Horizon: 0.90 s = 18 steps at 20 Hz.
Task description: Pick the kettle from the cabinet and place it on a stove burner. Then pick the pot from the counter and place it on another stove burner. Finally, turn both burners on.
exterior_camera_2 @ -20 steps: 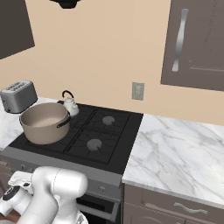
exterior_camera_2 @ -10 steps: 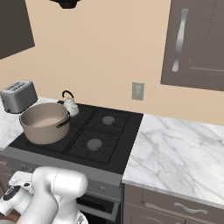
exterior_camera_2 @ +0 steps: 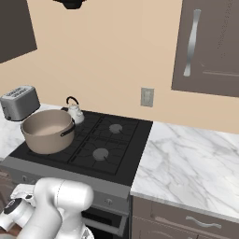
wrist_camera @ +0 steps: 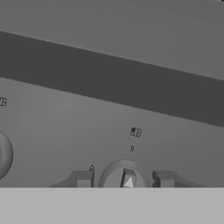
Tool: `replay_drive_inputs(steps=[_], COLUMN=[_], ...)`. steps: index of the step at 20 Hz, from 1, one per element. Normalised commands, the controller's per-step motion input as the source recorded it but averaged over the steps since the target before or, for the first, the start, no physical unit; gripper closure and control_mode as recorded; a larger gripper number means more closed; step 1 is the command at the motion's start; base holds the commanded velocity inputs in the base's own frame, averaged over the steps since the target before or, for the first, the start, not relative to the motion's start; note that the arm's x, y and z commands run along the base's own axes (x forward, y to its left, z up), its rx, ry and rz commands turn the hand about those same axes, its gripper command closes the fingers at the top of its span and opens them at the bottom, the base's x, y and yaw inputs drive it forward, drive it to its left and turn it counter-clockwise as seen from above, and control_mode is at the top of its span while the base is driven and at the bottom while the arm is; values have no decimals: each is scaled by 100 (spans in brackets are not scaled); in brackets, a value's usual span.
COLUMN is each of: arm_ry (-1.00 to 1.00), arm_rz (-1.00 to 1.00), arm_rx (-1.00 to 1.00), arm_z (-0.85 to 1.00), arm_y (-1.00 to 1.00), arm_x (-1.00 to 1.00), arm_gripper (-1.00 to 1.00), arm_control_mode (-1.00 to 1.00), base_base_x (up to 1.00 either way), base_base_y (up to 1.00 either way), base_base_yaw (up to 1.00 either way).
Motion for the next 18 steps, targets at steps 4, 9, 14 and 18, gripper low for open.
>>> replay_drive_inputs(steps=[4, 9, 14, 18], arm_ry=[1, 0, 0, 1], arm_rz=[0, 0, -1, -2], arm_rx=[-17, -18, -21, -22], arm_z=[0, 0, 0, 0], arm_y=[0, 0, 0, 0], arm_x=[0, 0, 0, 0], arm_gripper=[100, 100, 100, 100], arm_control_mode=[-100, -100, -100, -100], base_base_x=[0, 0, 0, 0], base_base_y=[0, 0, 0, 0], base_base_yaw=[0, 0, 0, 0])
